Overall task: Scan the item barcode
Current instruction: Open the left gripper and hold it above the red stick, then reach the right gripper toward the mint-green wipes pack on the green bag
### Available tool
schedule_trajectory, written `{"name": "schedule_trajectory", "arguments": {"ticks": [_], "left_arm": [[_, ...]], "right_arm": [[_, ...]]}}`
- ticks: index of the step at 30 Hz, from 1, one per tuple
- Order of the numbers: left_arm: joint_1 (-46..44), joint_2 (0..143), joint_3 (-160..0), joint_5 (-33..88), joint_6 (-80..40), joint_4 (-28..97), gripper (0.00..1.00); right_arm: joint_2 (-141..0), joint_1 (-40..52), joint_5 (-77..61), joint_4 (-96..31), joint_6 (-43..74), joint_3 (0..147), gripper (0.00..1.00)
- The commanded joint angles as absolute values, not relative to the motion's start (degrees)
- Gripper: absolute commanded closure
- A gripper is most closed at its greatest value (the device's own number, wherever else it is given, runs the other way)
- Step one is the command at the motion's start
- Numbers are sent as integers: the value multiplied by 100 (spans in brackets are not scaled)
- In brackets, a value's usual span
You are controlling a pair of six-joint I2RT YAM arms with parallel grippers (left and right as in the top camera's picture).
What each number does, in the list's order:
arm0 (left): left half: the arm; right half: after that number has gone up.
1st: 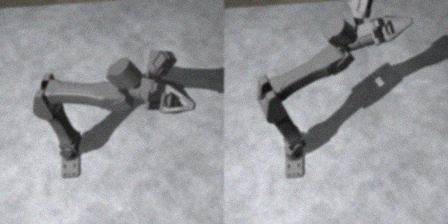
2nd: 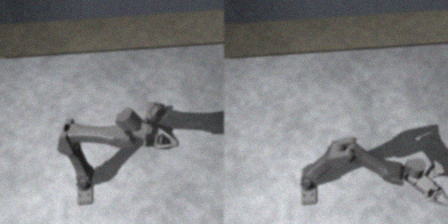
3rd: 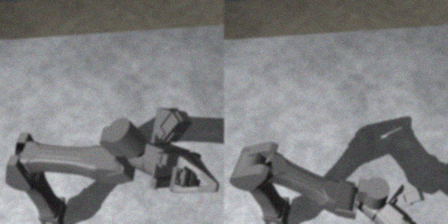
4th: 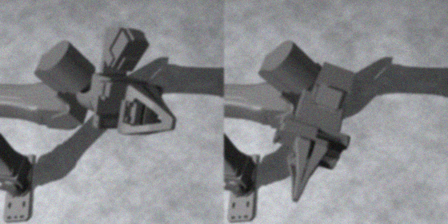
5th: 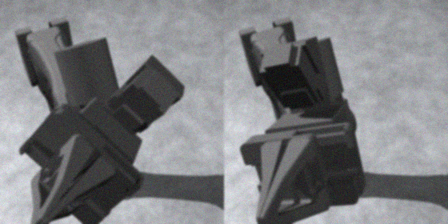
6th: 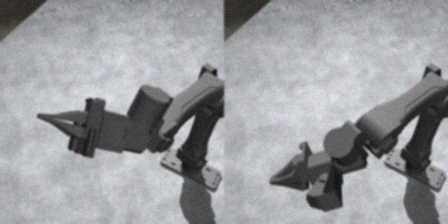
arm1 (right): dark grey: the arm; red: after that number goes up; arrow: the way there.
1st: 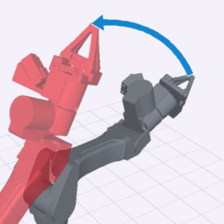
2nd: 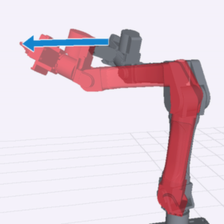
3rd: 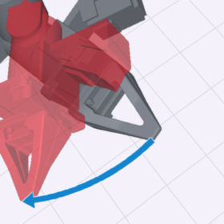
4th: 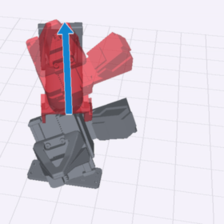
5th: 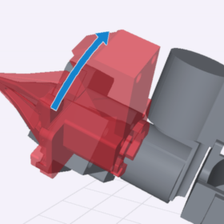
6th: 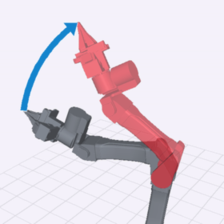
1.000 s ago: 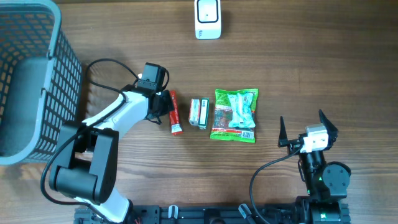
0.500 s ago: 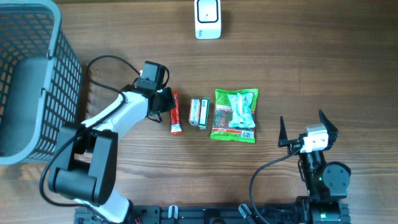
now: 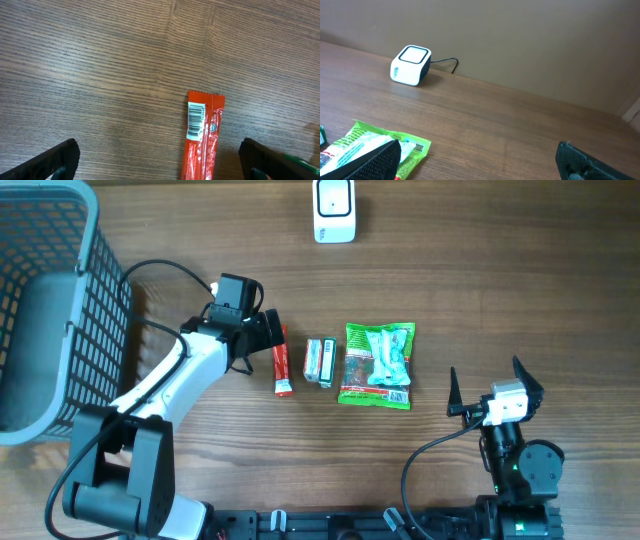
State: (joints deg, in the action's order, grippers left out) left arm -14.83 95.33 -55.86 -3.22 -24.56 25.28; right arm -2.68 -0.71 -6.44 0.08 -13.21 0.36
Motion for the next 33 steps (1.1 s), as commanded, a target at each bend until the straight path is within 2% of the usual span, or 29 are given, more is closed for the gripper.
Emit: {"name": "schedule_trajectory", "arguments": {"ticks": [1,23,30,31,33], "left_arm": [[-1446,9450,-5583,-438,-2445,2508,0],[-1446,9450,-5583,-438,-2443,2508,0],[-1446,9450,-5583,-436,-2443,2488,0],[-1446,9448,-5583,-436,-2445,2493,0],[-1446,9393,-5583,-436,-2445,2506,0]], "right_arm": [[-244,-93,-731,38,-1354,32,0],[-244,-93,-731,38,-1350,32,0],[-248,-95,-425,10,-4569,32,0],[-255,-93,-582,34,-5100,32,0],[-255,-93,-1446,115,-5439,32,0]]}}
